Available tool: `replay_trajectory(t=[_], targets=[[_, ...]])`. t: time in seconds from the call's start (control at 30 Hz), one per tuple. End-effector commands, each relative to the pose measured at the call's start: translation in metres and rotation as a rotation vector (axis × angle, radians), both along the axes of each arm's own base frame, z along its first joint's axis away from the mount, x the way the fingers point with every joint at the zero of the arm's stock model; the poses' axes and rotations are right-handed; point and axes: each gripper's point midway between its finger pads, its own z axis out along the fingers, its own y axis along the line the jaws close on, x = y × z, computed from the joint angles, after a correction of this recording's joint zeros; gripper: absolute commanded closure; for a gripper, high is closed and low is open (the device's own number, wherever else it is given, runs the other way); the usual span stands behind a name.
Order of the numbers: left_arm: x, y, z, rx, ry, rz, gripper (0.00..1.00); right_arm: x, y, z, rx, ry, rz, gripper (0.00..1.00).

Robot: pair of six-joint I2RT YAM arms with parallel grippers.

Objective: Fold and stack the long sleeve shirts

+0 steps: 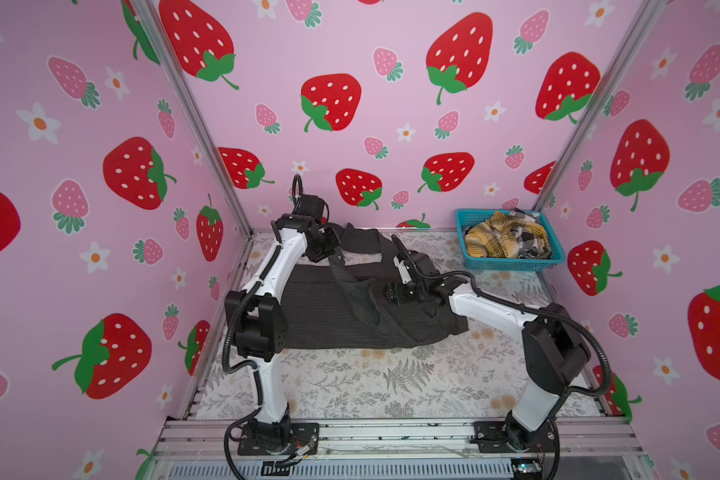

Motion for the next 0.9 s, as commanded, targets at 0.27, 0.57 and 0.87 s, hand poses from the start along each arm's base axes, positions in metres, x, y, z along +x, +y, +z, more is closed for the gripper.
replay_trajectory(t=[0.27,0.57,0.87], targets=[[0.021,-0.035,0.117,-0.333,-0.325,0.003,1.0,-0.012,0.011,-0.025,0.028,0.06,0.067,0.2],[-0.008,-0.008,0.02,-0.213,-0.203,-0.021,1.0,-0.01,0.0,0.004,0.039,-0.006,0.04,0.19],[-0.022,-0.024,-0.003,-0.411,-0.397,-0.228,1.0,0.001,0.04,0.06,0.161,-0.072,0.184,0.21]])
